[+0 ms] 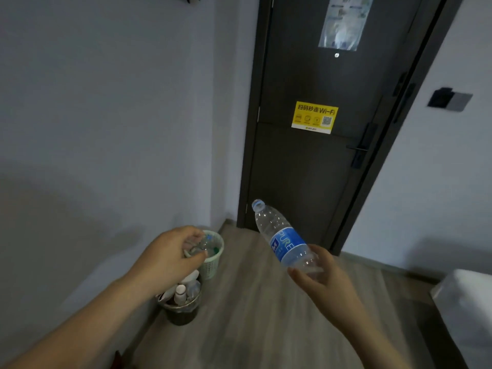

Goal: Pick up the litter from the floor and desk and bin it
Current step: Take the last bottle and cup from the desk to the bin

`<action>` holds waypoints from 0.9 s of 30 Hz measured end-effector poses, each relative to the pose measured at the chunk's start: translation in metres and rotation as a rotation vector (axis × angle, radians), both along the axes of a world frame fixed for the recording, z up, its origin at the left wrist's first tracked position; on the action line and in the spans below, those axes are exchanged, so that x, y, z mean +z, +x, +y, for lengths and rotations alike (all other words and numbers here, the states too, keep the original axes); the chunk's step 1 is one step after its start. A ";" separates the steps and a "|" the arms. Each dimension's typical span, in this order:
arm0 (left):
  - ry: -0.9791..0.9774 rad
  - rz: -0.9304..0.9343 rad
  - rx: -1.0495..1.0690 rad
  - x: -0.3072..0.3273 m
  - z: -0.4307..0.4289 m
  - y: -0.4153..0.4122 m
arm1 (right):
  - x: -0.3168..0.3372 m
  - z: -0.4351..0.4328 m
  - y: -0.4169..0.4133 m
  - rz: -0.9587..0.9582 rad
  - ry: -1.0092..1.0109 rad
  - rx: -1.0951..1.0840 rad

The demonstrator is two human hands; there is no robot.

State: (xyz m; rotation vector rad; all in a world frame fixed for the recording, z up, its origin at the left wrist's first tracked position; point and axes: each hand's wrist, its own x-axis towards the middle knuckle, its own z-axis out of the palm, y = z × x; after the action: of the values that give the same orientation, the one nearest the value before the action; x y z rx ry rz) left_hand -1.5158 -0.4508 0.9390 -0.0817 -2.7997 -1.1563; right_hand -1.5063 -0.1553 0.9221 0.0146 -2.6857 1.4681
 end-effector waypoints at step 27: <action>0.024 -0.297 0.243 -0.138 -0.092 -0.370 | -0.165 -0.117 -0.465 -0.418 0.328 0.199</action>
State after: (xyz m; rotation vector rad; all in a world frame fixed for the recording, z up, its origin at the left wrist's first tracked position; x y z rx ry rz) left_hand -1.8861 -0.5428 0.8008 0.4557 -2.9326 -1.2281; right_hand -1.9717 -0.2720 0.7573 -0.0062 -3.3271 1.1596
